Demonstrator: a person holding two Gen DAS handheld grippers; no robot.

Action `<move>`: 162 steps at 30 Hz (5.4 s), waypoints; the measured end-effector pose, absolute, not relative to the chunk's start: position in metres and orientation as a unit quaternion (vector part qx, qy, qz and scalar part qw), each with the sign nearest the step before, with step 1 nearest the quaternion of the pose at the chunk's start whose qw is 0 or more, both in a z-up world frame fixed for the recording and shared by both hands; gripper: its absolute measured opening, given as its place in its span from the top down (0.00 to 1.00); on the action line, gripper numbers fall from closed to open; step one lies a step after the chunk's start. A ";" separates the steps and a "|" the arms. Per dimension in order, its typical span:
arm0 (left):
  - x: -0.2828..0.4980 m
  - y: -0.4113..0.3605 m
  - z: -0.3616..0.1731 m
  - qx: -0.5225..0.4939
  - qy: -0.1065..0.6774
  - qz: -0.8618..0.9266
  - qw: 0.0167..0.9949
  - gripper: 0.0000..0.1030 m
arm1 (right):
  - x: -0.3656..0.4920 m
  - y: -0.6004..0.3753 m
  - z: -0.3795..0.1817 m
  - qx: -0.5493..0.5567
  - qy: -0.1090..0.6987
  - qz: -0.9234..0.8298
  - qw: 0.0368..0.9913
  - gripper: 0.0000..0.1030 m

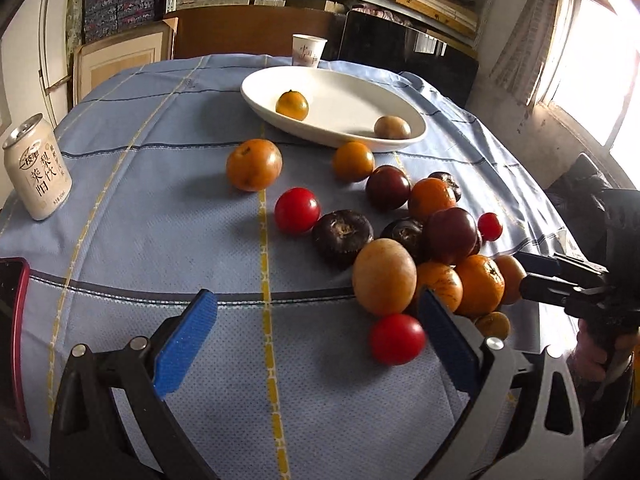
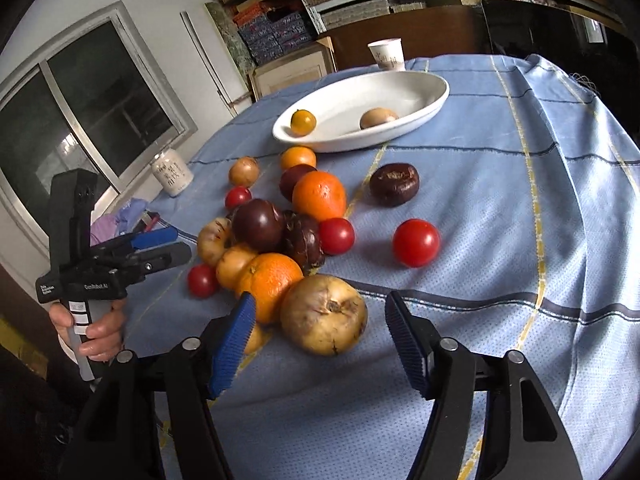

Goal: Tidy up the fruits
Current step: 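Grasp the large brown potato with the right tool while the left tool grasps a red tomato, then place the red tomato and brown potato onto the white plate with both tools, then grasp the dark purple tomato with the right tool while the left tool grasps a striped brown fruit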

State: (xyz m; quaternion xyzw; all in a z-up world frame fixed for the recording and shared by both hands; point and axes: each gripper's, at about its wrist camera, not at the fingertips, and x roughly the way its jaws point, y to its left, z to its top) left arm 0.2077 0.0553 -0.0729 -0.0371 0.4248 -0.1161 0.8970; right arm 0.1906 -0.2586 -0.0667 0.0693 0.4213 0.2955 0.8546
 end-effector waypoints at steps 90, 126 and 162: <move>0.457 -0.001 -0.028 -0.028 0.468 -0.122 0.875 0.70 | 0.426 -0.221 -0.037 0.072 0.409 0.165 0.894 0.56; 0.222 0.065 -0.053 -0.009 0.381 -0.082 0.921 0.07 | 0.283 -0.247 -0.053 0.000 0.353 0.123 0.928 0.31; 0.215 0.044 -0.062 0.033 0.401 -0.132 0.906 0.28 | 0.292 -0.244 -0.057 0.044 0.359 0.114 0.925 0.59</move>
